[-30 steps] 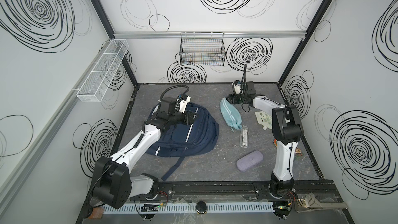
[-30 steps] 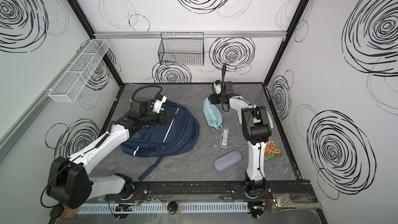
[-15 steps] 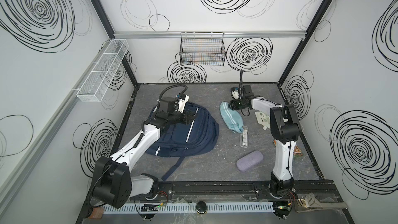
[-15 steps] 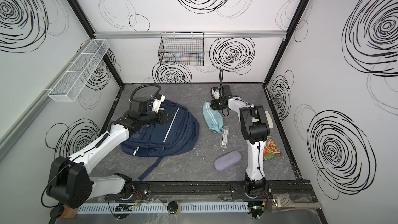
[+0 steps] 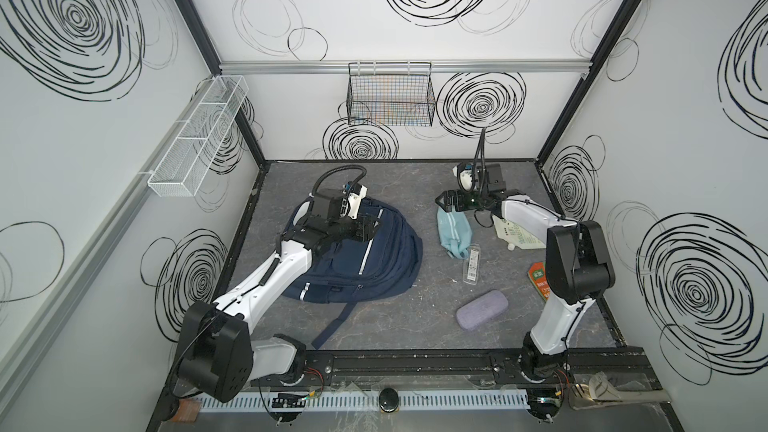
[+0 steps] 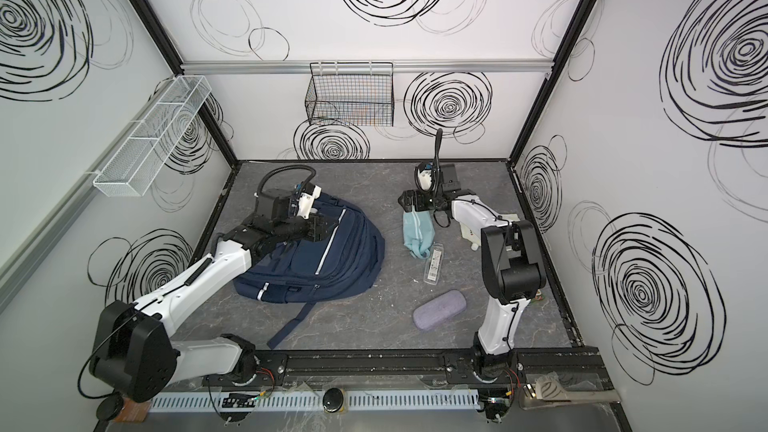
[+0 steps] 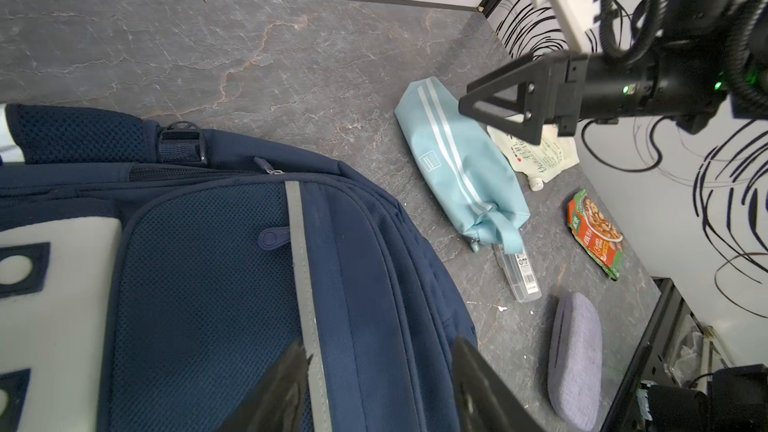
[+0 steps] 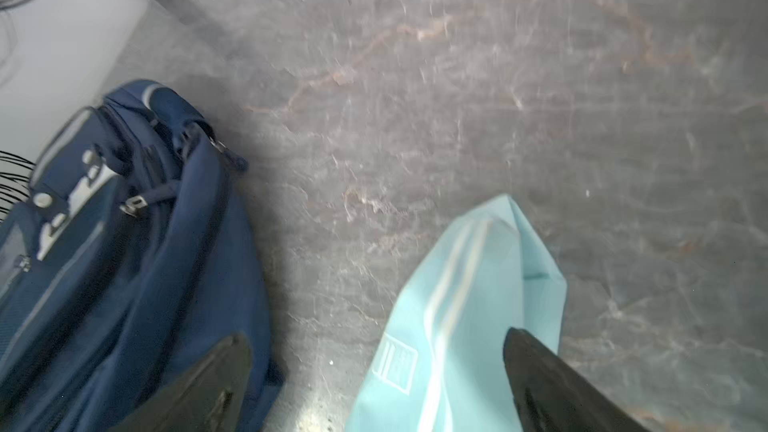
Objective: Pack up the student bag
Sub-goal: 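Lift the teal pencil case and carry it toward the backpack with right gripper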
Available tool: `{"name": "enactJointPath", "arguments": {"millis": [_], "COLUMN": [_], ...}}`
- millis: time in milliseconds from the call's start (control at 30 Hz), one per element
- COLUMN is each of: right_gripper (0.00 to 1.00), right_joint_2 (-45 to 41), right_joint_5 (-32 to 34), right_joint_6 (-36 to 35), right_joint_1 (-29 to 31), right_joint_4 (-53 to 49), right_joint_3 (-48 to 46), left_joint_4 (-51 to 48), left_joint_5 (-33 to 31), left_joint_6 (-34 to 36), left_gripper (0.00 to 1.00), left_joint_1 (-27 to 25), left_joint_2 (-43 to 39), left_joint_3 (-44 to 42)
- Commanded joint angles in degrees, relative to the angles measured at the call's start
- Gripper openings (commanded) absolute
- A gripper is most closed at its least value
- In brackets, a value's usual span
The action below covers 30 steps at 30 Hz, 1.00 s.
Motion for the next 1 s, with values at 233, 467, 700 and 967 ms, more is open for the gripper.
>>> {"name": "enactJointPath", "arguments": {"millis": [233,467,700,967], "right_gripper": [0.93,1.0,0.96,0.52], "right_joint_2": [-2.24,-7.0,-1.76,1.6], "right_joint_5": [8.46,16.3,12.8,8.27], "right_joint_6": [0.17,1.49,2.54,2.46], "right_joint_1": [0.64,0.78,0.3,0.64], "right_joint_4": [-1.87,-0.95,-2.13,-1.16], "right_joint_3": [-4.07,-6.01,-5.9,-6.08], "left_joint_4": [-4.4,-7.71,-12.64,-13.19], "left_joint_5": [-9.58,-19.64,-29.04,-30.54], "left_joint_6": [0.54,-0.86,-1.86,-1.75], "left_gripper": [0.61,0.61,0.61,0.38], "left_joint_1": [-6.85,-12.2,-15.01,-15.17], "left_joint_2": [3.81,7.67,12.85,16.77], "left_joint_3": [4.29,7.12,10.78,10.75]}}
